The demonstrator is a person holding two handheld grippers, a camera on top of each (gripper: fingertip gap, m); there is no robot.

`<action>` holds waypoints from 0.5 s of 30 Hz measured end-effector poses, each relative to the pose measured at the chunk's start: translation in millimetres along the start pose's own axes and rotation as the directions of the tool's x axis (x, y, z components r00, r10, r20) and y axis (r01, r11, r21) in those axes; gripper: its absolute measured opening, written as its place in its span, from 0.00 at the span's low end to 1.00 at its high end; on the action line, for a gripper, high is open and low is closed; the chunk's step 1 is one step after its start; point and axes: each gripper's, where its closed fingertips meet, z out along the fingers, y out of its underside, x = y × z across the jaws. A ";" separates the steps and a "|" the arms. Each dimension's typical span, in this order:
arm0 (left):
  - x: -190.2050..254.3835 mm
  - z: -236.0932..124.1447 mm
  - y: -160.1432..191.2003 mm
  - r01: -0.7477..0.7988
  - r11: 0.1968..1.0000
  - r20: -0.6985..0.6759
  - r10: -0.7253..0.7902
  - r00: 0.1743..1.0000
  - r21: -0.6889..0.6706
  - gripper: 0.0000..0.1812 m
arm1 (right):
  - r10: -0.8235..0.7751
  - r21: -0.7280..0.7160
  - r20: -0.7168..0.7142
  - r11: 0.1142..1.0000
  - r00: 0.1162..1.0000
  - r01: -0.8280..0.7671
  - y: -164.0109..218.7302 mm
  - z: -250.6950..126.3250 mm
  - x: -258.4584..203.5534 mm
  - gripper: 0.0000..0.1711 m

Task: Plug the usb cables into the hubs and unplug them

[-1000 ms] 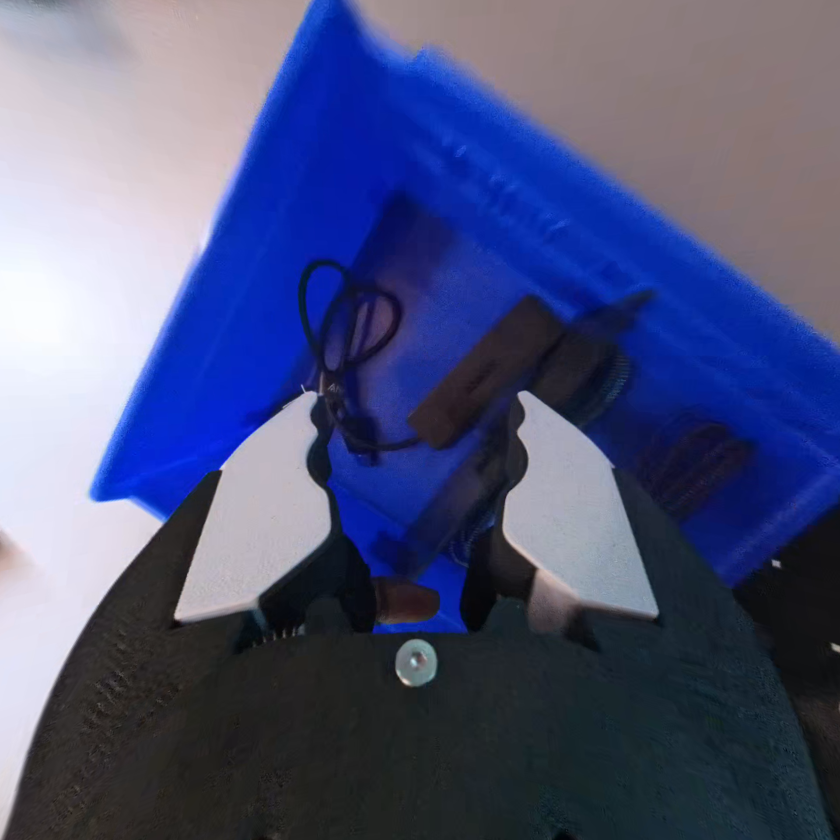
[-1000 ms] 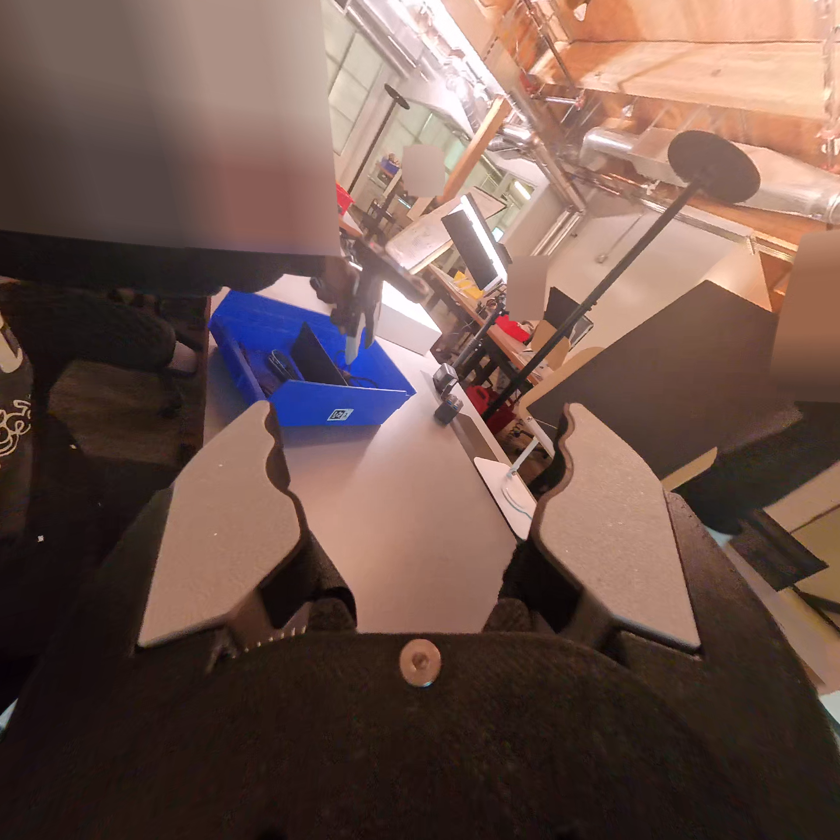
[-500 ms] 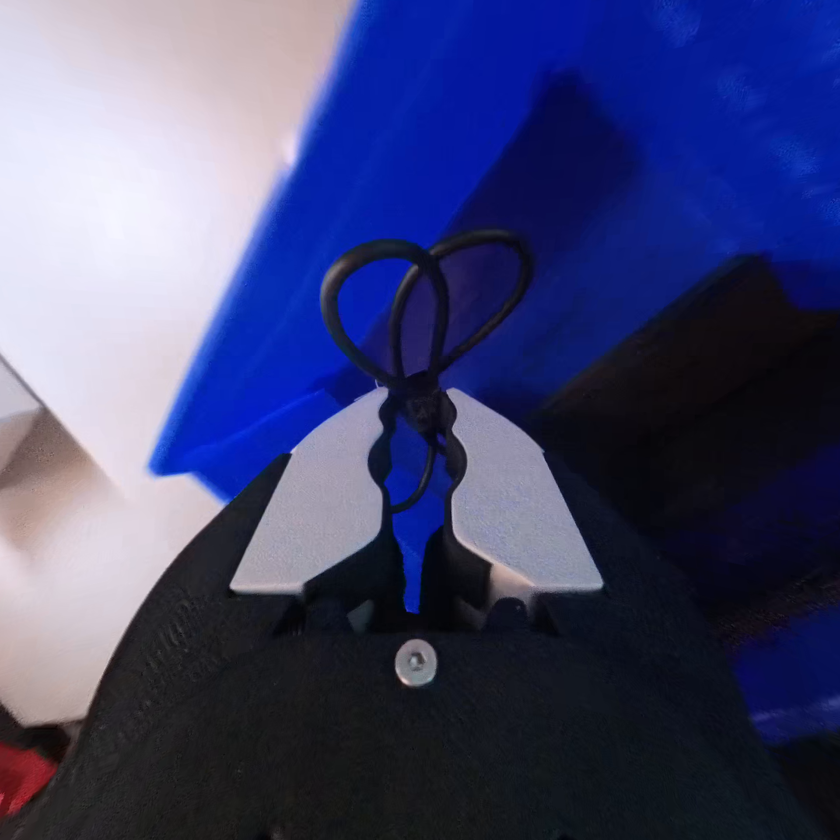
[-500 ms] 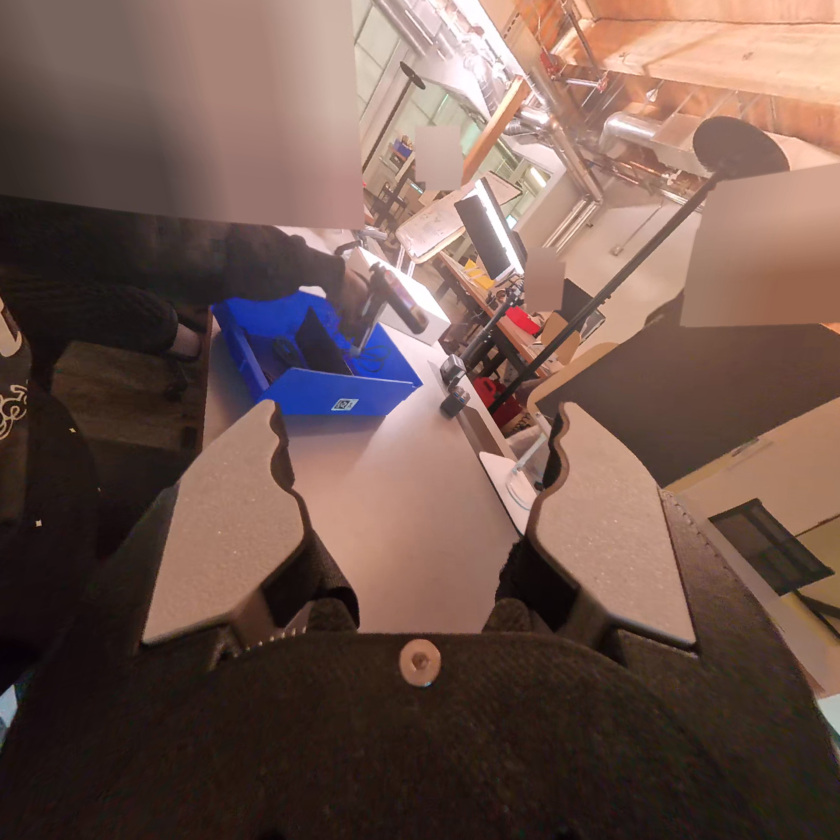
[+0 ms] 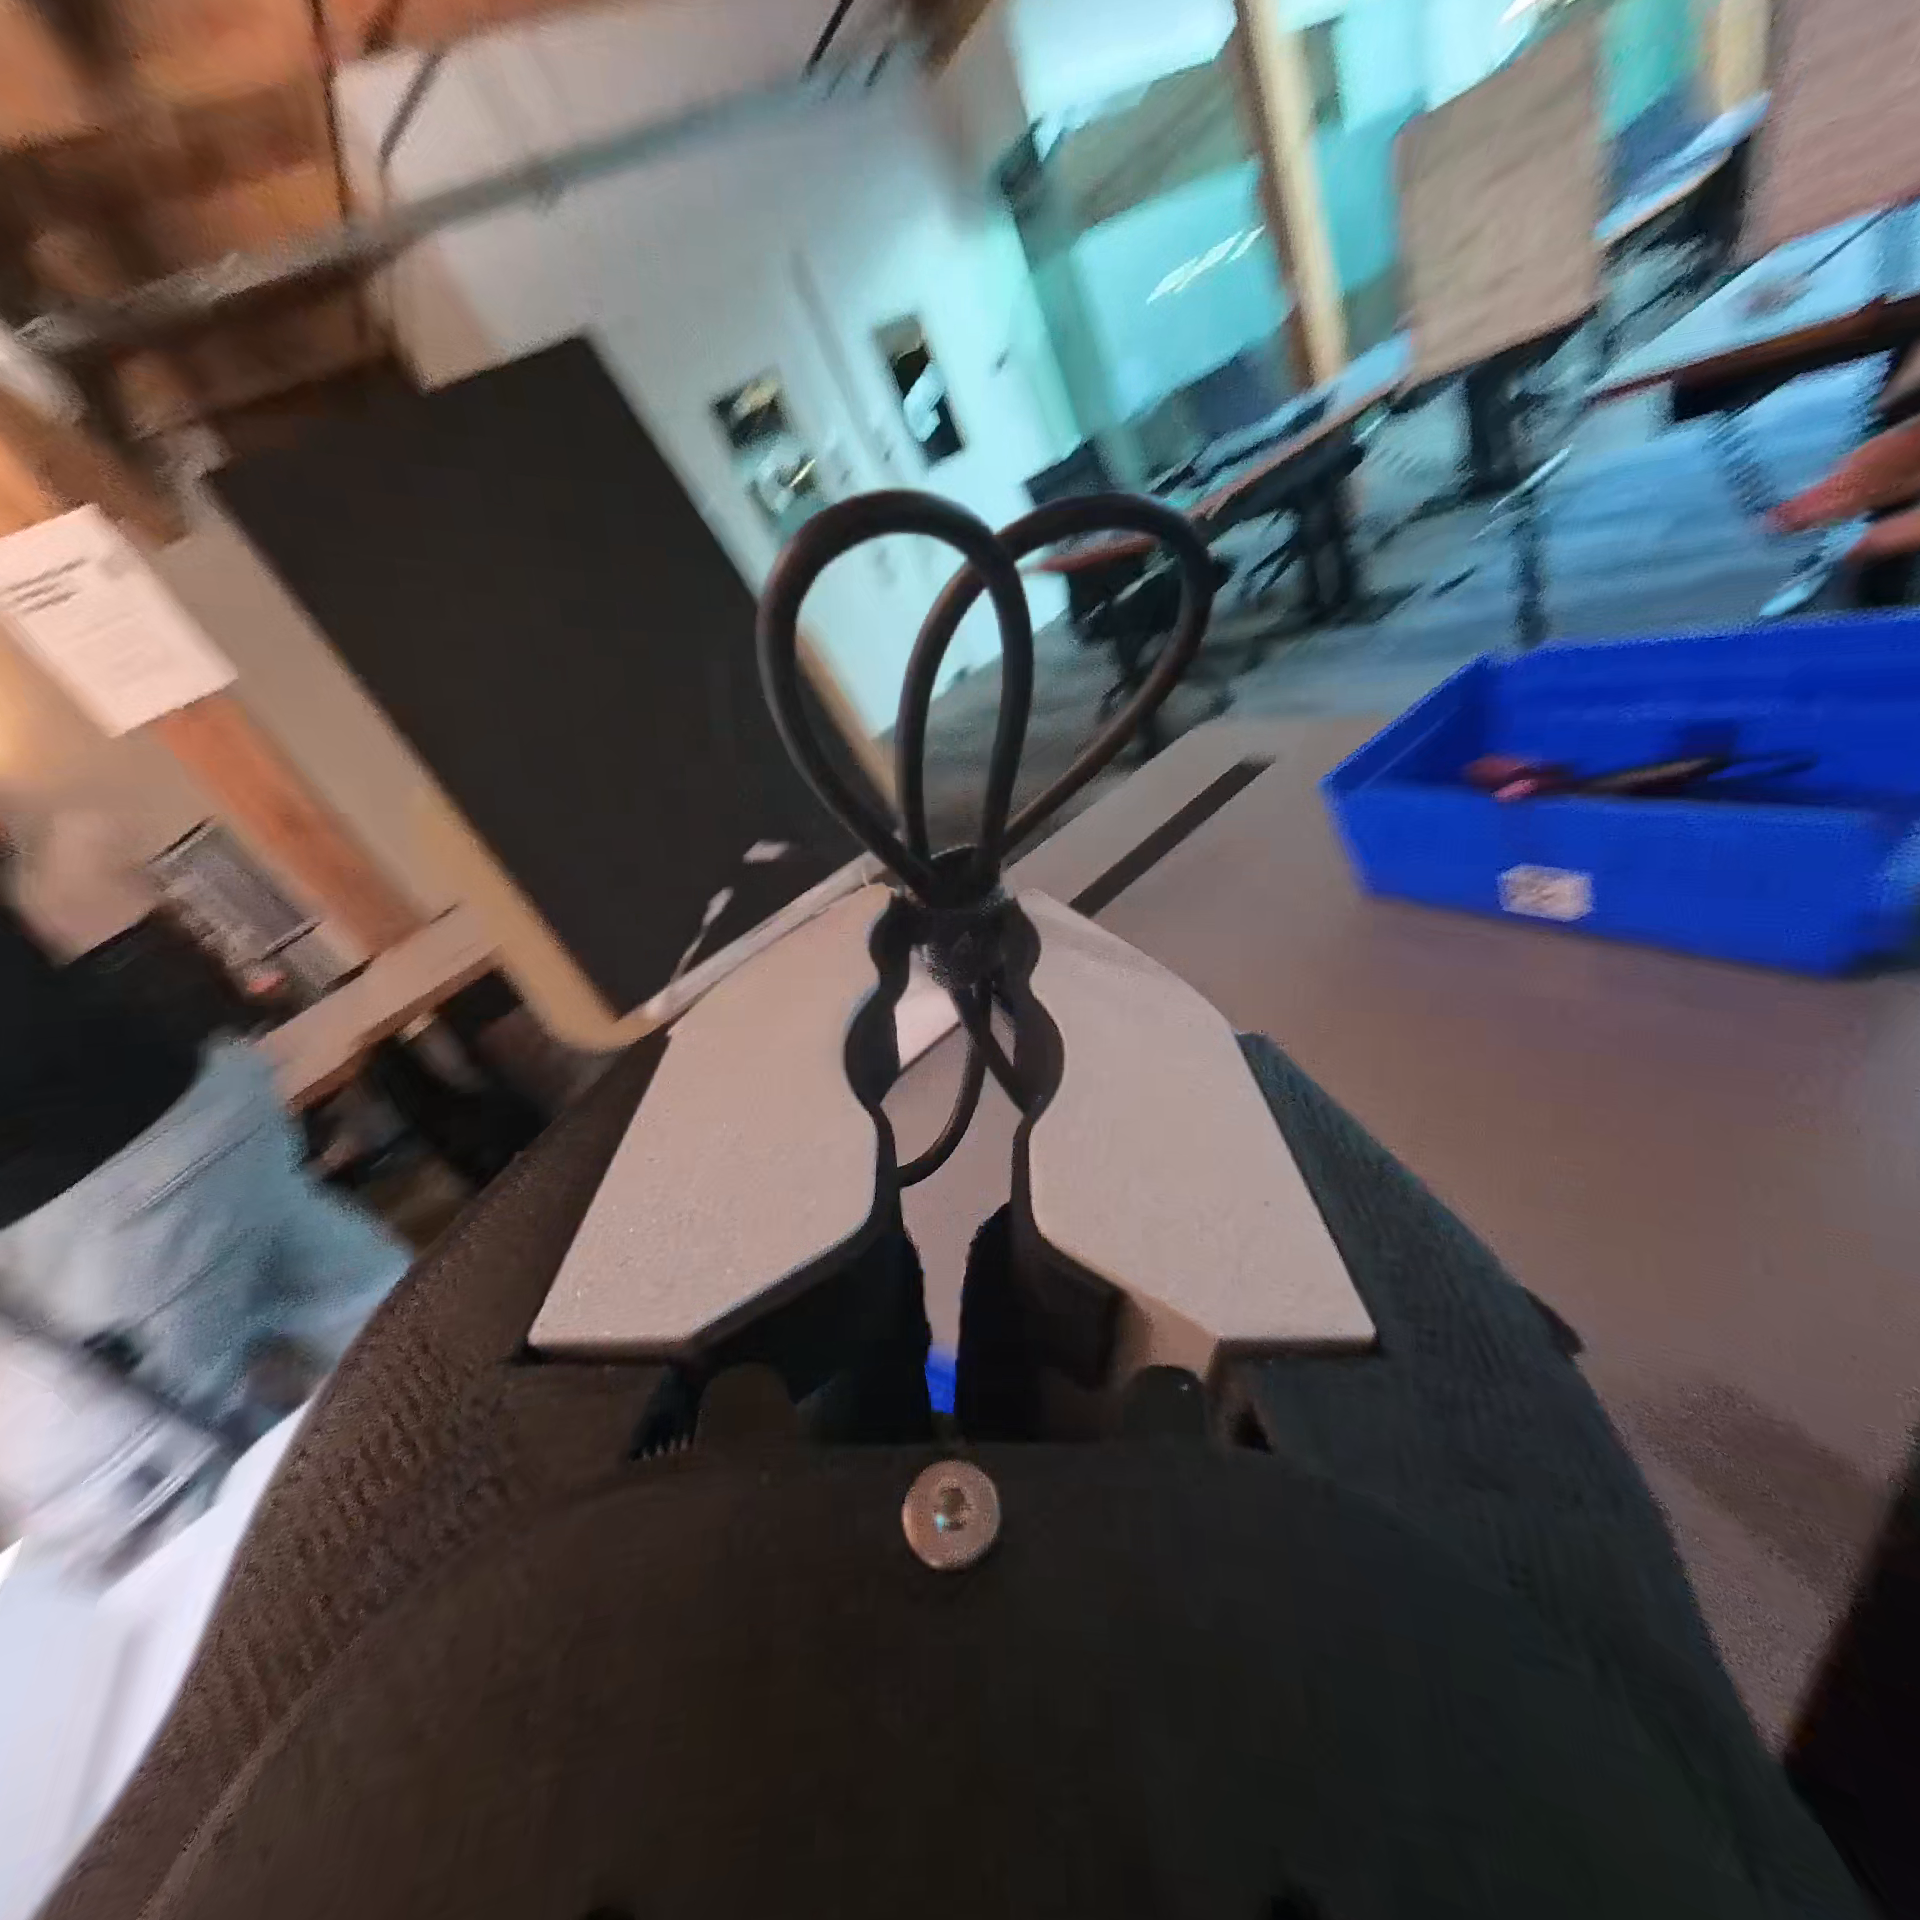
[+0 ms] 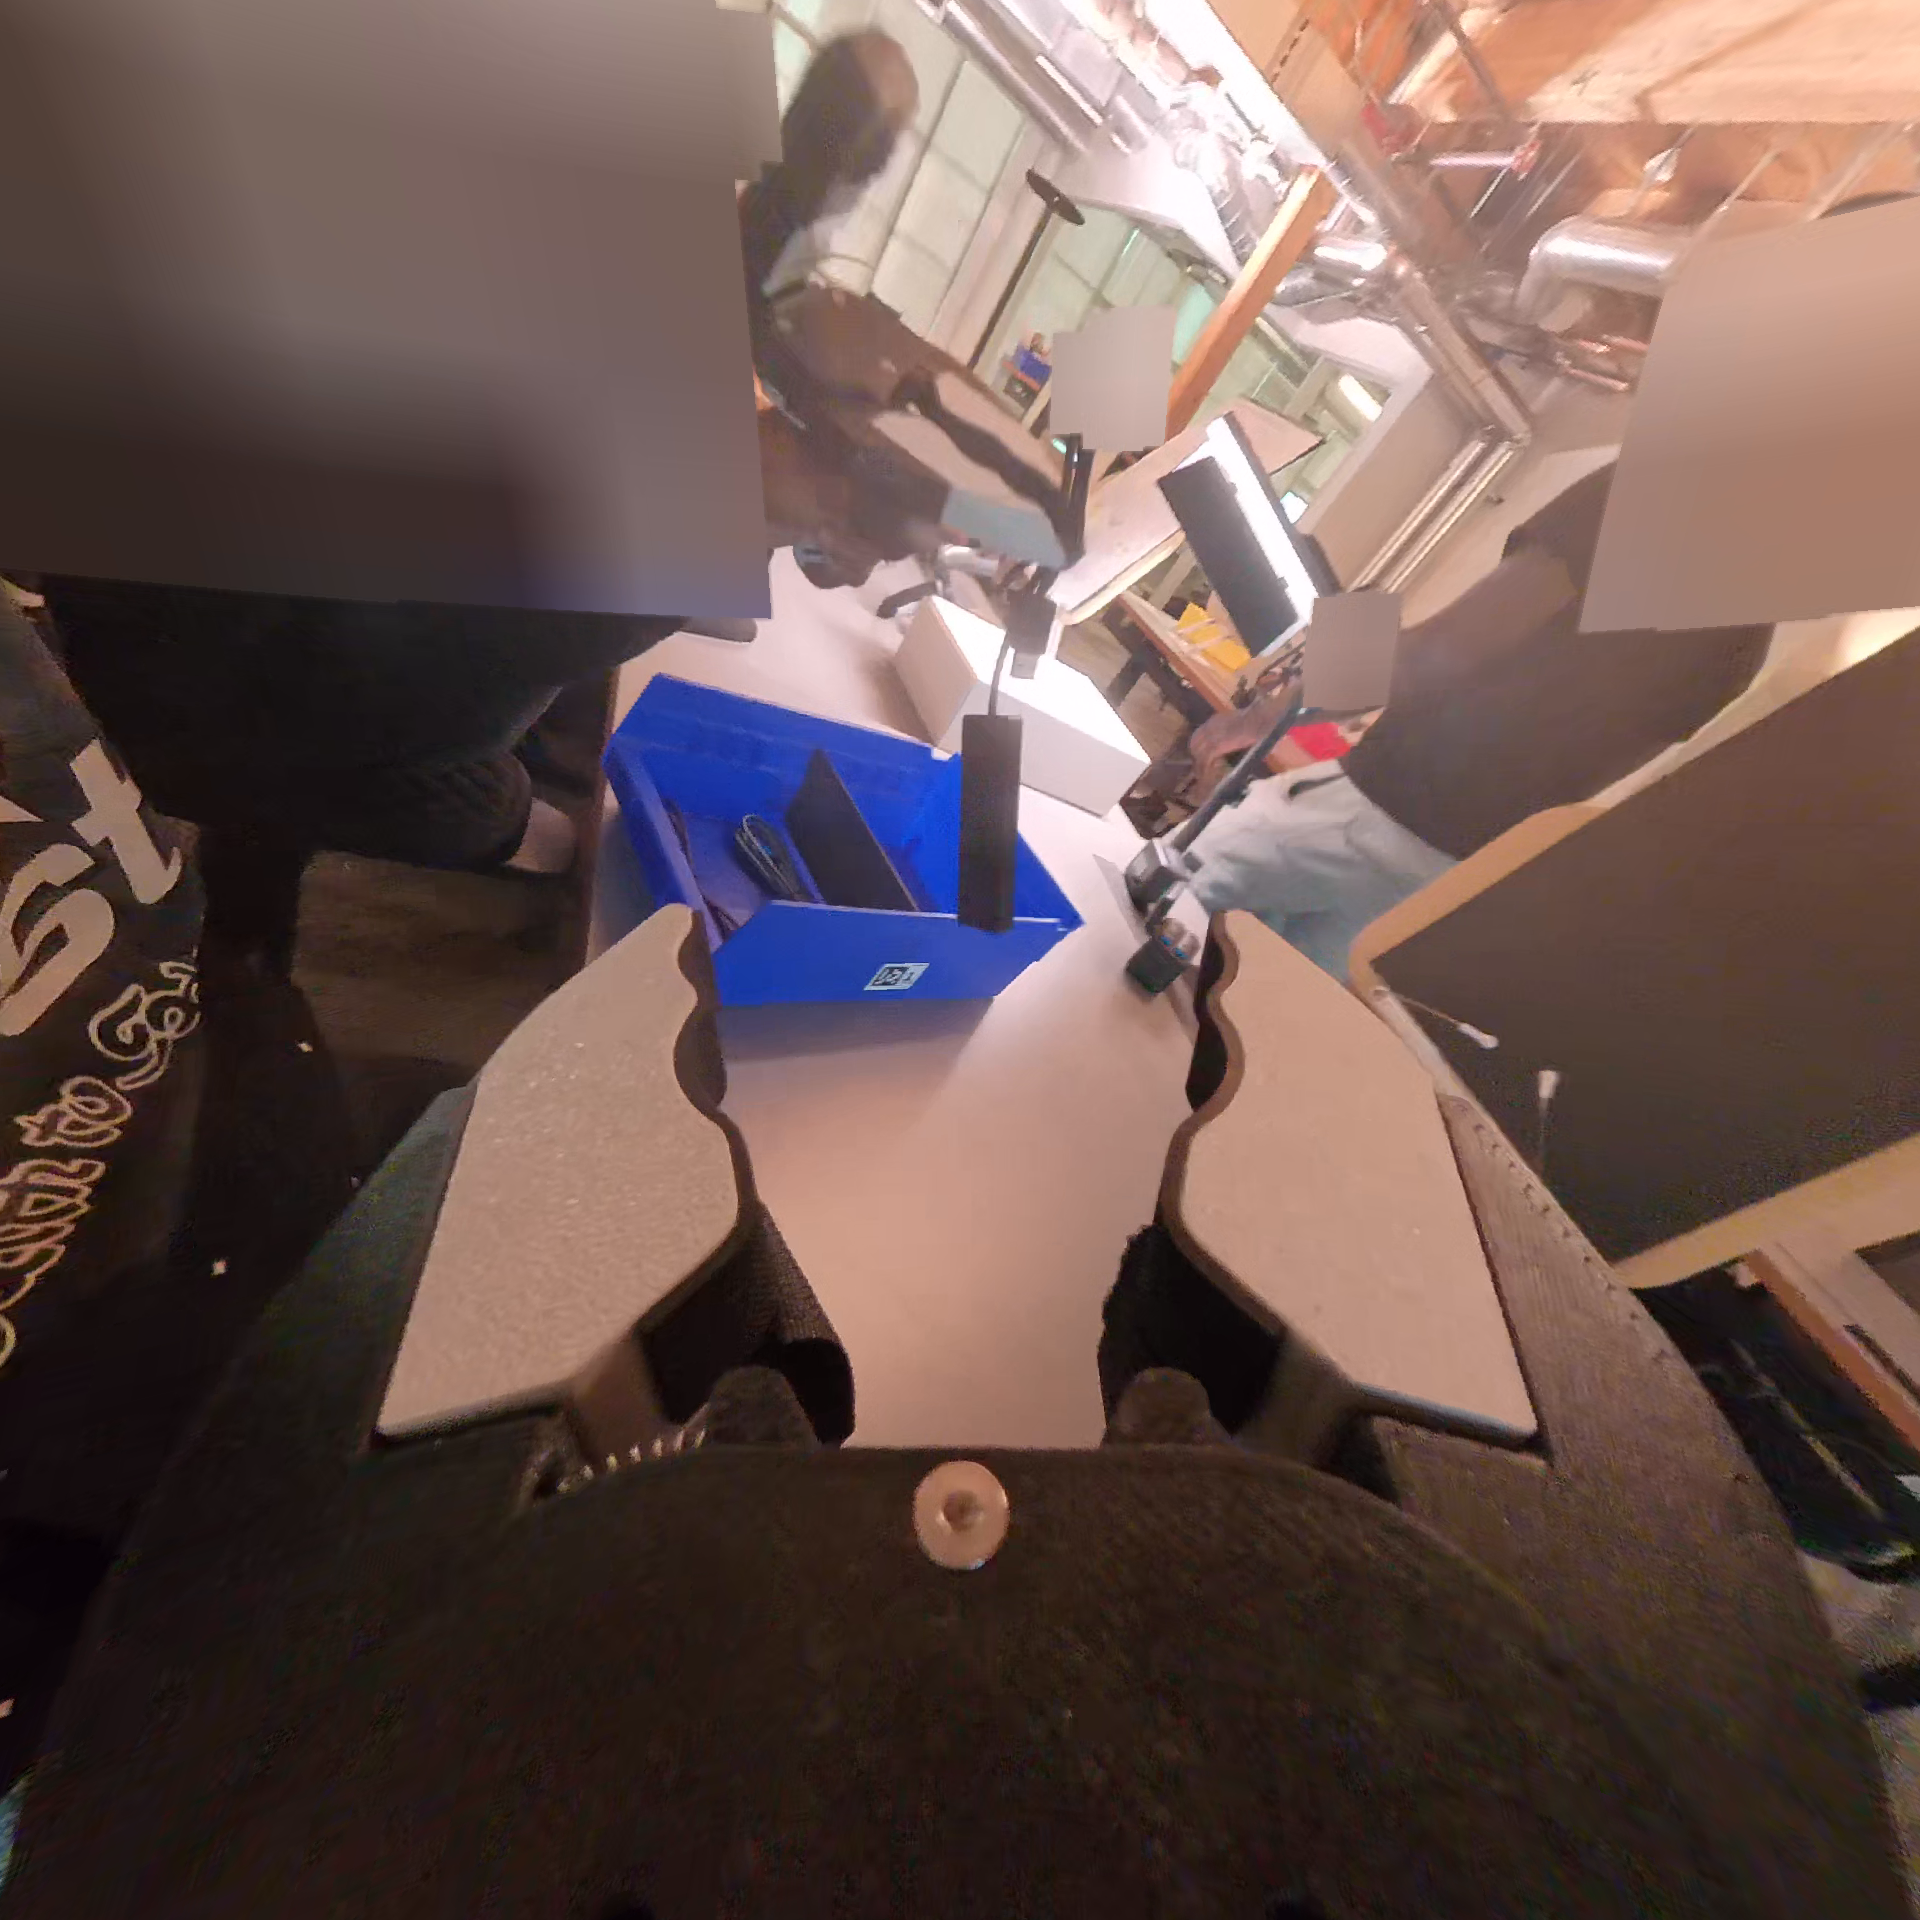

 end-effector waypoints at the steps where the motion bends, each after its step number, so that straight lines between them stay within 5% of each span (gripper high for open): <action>1: 17.3 -2.5 -10.6 0.022 0.998 -0.055 -0.018 0.998 0.057 0.09 | 0.013 -0.010 0.017 1.000 1.000 -0.013 1.8 7.7 -2.2 0.51; 5: 86.6 -11.4 -31.4 0.139 0.978 -0.305 -0.086 0.948 0.157 0.09 | 0.162 -0.073 0.184 0.986 0.970 -0.151 13.7 51.5 -26.3 0.50; 11: 142.5 -18.7 -30.6 0.183 0.974 -0.445 -0.104 0.890 0.137 0.09 | 0.529 -0.223 0.394 0.848 0.751 -0.480 39.3 102.4 -109.8 0.53; 15: 159.7 -18.2 -28.6 0.179 0.975 -0.477 -0.097 0.873 0.129 0.09 | 0.639 -0.079 0.344 0.750 0.688 -0.657 44.9 124.4 -118.1 0.33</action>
